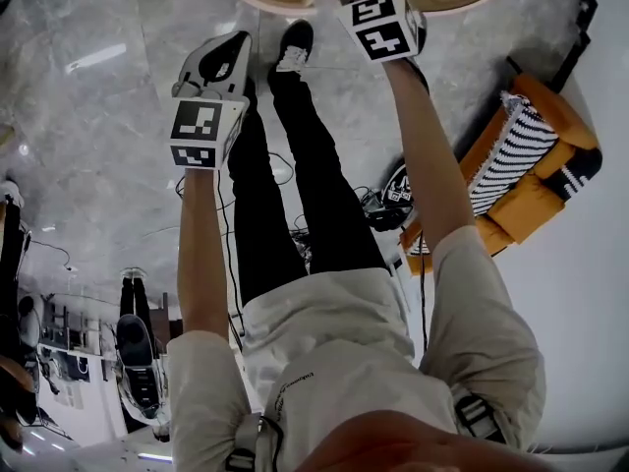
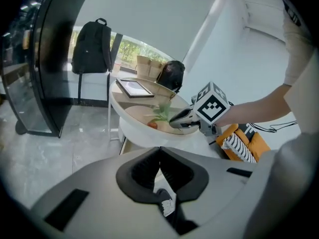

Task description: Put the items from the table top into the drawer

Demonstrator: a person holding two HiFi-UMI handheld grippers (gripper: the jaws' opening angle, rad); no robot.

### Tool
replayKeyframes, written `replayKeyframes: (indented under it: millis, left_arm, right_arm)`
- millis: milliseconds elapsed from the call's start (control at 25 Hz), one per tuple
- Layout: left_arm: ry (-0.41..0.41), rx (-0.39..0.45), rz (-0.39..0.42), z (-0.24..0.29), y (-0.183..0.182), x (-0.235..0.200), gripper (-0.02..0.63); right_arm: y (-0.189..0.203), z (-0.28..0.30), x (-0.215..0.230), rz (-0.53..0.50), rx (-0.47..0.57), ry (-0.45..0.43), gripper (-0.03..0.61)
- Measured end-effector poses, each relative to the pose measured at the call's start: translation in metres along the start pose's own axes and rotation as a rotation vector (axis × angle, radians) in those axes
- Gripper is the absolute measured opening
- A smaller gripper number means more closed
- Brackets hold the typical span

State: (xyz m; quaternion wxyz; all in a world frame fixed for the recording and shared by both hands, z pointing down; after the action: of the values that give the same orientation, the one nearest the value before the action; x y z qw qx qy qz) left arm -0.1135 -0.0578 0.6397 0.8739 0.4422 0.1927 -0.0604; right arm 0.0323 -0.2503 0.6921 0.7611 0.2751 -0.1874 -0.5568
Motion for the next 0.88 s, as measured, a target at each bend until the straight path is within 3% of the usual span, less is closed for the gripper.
replayKeyframes:
  millis: [160,480,600,880]
  left_arm:
    - [0.015,0.000,0.025,-0.007,-0.005,-0.011,0.021]
    - [-0.029,-0.004,-0.034,-0.033,0.018,-0.023,0.021]
    - [-0.029,-0.007,-0.085,-0.045,0.031,-0.028,0.021]
    - [-0.052,0.003,-0.112,-0.066,0.043,-0.052,0.021]
  right_arm:
    - [-0.002,0.005,-0.009,0.006,-0.010,0.040,0.038]
    - [0.000,-0.001,-0.024,0.014,0.049,0.085,0.037]
    - [-0.007,-0.001,-0.040,-0.001,0.073,0.072,0.037]
    - [-0.024,0.013,-0.086,-0.037,0.081,-0.011,0.037]
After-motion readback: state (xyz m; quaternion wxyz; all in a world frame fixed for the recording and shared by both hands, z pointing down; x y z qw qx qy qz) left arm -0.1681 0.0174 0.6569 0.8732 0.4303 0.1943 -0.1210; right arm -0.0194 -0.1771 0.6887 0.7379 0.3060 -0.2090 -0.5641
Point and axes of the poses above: the fingertips, and each gripper's own axes: z forward along the fingers, x to its right, y out of its underside, the point moved 9 cm from there along -z, backward along the fingers, and after that the axes turned 13 degrees about x, right-handed, at the moved point
